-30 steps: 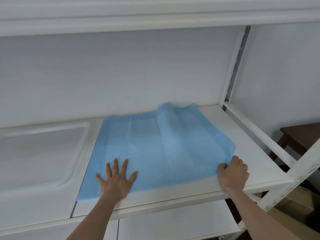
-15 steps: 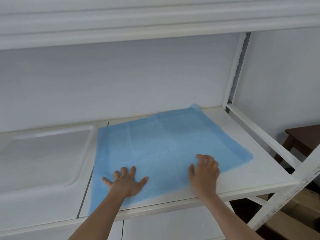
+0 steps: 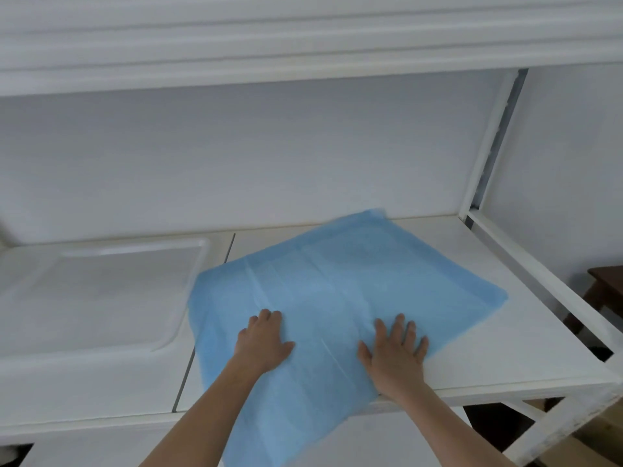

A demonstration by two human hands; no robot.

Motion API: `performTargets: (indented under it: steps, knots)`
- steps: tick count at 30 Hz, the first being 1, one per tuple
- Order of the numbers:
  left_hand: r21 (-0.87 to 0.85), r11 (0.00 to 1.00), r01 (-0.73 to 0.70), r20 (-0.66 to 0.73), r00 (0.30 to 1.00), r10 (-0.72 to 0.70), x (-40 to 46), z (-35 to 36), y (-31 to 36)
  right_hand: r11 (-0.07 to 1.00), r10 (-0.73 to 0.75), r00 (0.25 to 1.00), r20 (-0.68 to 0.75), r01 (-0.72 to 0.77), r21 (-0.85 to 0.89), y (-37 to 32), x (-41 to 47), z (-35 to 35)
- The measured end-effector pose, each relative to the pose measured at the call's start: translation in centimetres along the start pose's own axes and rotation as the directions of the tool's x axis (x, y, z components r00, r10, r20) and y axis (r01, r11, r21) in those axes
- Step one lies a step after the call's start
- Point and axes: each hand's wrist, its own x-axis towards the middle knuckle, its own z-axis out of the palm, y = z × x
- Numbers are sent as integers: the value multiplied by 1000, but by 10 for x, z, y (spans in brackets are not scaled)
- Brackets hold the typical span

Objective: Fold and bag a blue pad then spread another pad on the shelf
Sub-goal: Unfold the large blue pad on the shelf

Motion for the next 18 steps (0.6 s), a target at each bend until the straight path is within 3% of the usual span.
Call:
performTargets:
  steps: [6, 10, 12, 15, 18]
  knots:
    - [72, 997, -39, 20, 999, 38, 7, 7, -8, 995, -95, 994, 62, 94, 18, 16, 7, -12]
    - [84, 996, -11, 171, 985, -3, 6, 10, -8, 985, -172, 981, 92, 170, 34, 30, 15, -22]
    - [120, 991, 57, 204, 976, -81, 1, 15, -6, 987, -159, 987, 35, 160, -23, 26, 16, -28]
    - [270, 958, 92, 146, 980, -135, -8, 20, 9, 985, -155, 978, -140, 143, -95, 4, 10, -29]
    - [350, 935, 52, 79, 993, -85, -12, 19, 24, 980, -179, 958, -222, 193, 44, -17, 3, -12]
